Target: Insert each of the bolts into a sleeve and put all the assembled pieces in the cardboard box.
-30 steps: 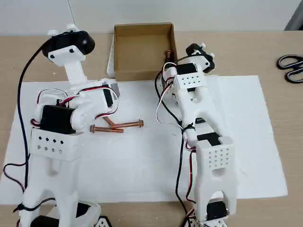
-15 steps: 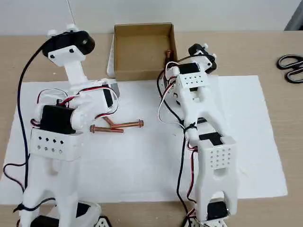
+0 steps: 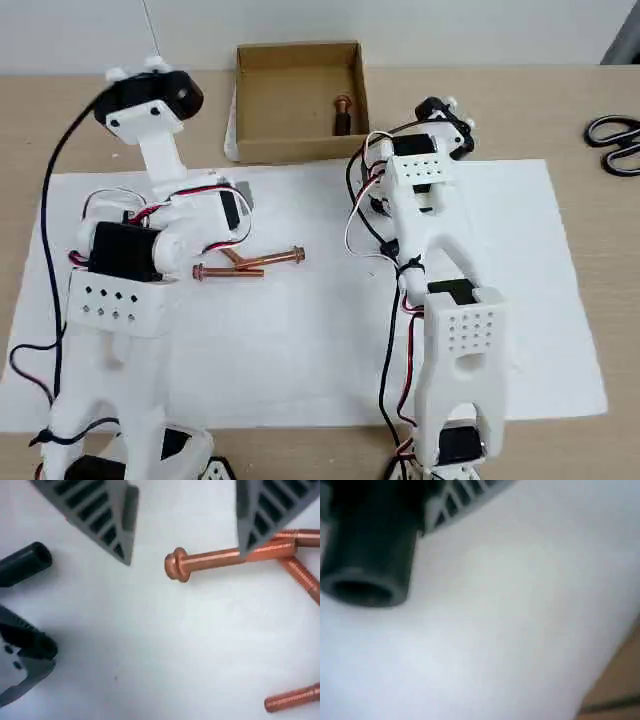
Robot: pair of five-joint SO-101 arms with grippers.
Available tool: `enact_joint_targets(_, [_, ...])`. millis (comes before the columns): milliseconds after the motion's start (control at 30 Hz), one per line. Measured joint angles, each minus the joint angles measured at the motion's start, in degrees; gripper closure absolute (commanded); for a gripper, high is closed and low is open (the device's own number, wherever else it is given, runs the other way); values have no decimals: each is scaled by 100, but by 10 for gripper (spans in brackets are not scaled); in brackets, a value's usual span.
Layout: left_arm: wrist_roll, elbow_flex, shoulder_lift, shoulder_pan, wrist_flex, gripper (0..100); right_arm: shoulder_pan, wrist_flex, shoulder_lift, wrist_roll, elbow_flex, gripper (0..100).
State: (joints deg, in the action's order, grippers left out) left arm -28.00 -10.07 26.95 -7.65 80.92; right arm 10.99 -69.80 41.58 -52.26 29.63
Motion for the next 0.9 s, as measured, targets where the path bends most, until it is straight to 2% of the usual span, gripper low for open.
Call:
enact_joint_targets(400, [0,-35,0,0,0,893,105,-1064,-1134,141,0,995])
enact_joint_targets(567, [0,-35,0,0,0,997,466,-1793,-1969,651,0,995])
enact_joint_targets(733, [0,-35,18,0,0,994,642,-2629,-2796,1301,-18,995])
enact_joint_targets(900, [0,-35,545,0,0,994,756,-2813,-3763,1635,-536,995])
